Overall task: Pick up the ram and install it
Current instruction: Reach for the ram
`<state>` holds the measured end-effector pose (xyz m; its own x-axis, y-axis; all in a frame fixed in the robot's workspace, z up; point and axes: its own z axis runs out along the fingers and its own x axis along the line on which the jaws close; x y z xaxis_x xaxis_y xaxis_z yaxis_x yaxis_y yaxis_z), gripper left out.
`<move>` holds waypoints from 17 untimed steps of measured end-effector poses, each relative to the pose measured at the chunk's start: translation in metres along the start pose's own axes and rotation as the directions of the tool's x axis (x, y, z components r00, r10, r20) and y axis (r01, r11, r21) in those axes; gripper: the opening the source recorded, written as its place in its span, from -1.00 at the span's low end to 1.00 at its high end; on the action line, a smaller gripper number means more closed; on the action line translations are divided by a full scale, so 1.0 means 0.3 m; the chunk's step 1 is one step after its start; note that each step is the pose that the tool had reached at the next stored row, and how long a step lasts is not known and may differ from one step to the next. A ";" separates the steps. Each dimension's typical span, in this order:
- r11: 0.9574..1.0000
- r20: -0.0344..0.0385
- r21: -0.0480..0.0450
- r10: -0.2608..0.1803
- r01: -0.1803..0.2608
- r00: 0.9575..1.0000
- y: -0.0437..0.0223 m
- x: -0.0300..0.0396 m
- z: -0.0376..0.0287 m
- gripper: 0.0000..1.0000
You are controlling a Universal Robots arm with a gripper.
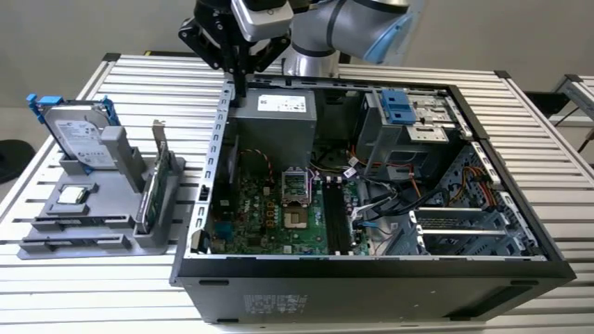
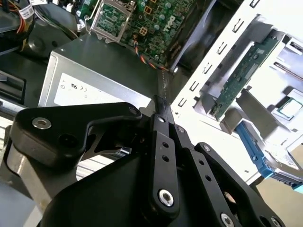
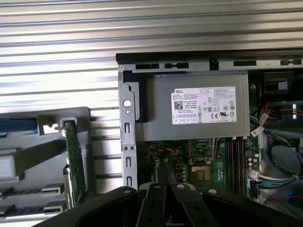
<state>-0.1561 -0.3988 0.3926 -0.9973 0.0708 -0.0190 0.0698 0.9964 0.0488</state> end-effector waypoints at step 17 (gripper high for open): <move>1.000 0.000 0.000 0.000 0.000 1.000 -0.007 0.100 -0.002 -1.00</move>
<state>-0.1862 -0.3988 0.3926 -0.9973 0.0704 -0.0190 0.0694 0.9964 0.0488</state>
